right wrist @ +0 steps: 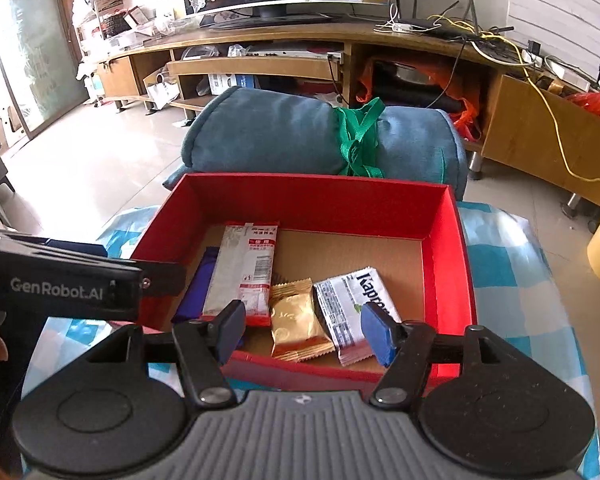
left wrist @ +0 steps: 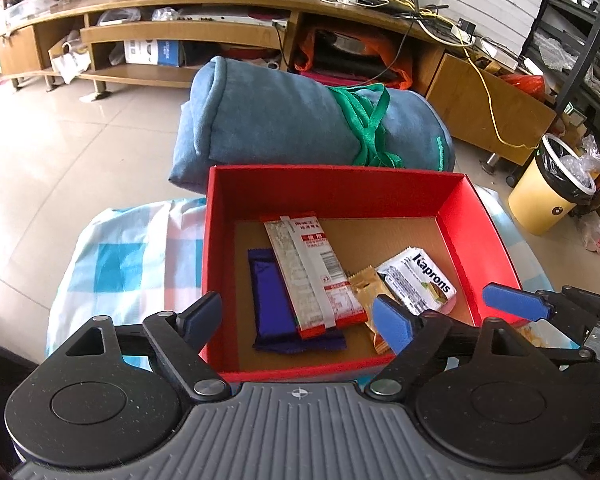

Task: Organize snacks
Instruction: 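Open both grippers to release the packets into the red box, then withdraw both grippers from the red box toward the remaining snacks, then grasp the red Trolli gummy bag with the left gripper while the right gripper grasps the wrapped round bun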

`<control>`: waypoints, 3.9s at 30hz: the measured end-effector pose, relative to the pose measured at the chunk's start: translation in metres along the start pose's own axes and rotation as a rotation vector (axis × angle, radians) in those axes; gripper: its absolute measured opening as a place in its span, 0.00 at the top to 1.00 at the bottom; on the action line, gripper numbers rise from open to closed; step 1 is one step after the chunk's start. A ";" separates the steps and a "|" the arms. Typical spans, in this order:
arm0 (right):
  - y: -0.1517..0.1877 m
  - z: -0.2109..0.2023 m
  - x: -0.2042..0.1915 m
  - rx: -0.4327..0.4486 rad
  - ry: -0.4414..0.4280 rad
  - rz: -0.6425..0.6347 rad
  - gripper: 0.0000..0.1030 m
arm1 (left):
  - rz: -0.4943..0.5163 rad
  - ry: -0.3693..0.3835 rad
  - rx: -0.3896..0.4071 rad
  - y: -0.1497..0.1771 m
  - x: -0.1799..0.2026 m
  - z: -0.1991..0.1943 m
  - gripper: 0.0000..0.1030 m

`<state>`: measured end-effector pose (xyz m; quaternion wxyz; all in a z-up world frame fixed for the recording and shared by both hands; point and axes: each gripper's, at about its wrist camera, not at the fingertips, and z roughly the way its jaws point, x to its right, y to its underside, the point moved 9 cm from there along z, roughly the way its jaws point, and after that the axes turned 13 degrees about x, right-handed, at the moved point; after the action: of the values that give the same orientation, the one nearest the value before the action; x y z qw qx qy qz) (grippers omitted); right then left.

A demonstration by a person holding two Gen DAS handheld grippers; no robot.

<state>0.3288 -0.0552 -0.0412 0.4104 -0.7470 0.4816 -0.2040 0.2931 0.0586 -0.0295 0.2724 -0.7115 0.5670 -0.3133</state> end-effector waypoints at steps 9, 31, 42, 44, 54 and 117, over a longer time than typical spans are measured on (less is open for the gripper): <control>0.015 -0.014 0.000 -0.020 -0.004 0.028 0.43 | 0.000 0.003 -0.014 0.017 -0.001 -0.012 0.15; 0.074 -0.042 -0.009 -0.129 -0.035 0.069 0.42 | 0.016 0.002 -0.148 0.097 -0.026 -0.033 0.14; 0.086 -0.046 -0.031 -0.164 -0.100 0.066 0.42 | 0.075 0.031 -0.229 0.131 -0.024 -0.027 0.13; 0.090 -0.043 -0.035 -0.180 -0.103 0.055 0.42 | 0.094 0.024 -0.236 0.136 -0.025 -0.025 0.13; 0.101 -0.032 -0.045 -0.227 -0.116 0.018 0.42 | 0.116 0.000 -0.263 0.149 -0.034 -0.013 0.16; 0.101 -0.039 -0.049 -0.194 -0.064 -0.049 0.56 | 0.025 0.024 -0.257 0.148 -0.038 -0.034 0.36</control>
<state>0.2234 -0.0481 -0.0954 0.3461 -0.8010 0.4673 -0.1424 0.1673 0.0642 -0.1220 0.1761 -0.7297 0.6143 -0.2432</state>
